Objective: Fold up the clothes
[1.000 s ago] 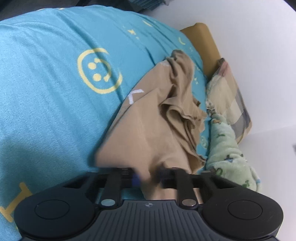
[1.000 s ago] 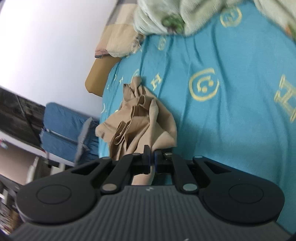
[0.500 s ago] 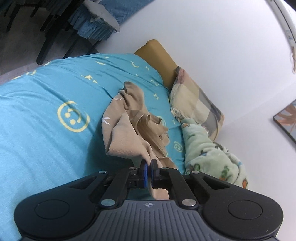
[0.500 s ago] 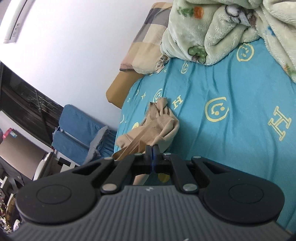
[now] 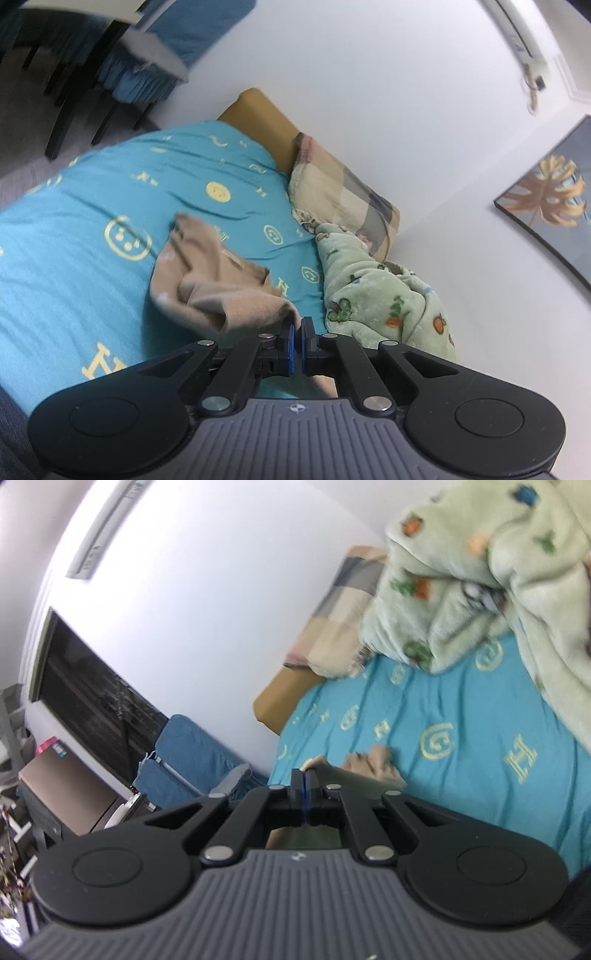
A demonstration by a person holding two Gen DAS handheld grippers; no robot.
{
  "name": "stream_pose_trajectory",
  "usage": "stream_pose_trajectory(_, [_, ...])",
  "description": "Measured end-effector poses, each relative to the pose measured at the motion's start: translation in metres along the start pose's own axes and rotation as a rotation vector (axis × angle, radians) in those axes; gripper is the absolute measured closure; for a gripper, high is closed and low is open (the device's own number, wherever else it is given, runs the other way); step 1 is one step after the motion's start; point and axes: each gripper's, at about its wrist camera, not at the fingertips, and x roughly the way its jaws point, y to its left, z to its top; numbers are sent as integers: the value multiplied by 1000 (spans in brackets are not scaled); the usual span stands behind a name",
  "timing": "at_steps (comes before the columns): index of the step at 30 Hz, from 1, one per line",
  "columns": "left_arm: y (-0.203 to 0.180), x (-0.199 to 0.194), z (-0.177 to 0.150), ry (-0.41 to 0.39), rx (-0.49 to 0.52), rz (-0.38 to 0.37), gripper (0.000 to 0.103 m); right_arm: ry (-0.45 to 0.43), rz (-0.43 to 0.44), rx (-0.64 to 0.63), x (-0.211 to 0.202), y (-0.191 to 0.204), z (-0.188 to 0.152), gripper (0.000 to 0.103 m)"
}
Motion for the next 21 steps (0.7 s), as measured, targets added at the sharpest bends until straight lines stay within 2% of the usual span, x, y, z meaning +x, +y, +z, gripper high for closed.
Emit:
stream_pose_trajectory(4, [-16,34,38,4,11,37,100,13,3,-10,42,10,25,99])
stream_pose_trajectory(11, [-19,147,108,45,62,164,99,99,-86,-74,171,14,59,99])
stream_pose_trajectory(17, [24,231,122,86,78,135,98,126,-100,-95,236,-18,50,99])
stream_pose_trajectory(21, [58,276,118,138,66,155,98,175,-132,-83,274,-51,40,99])
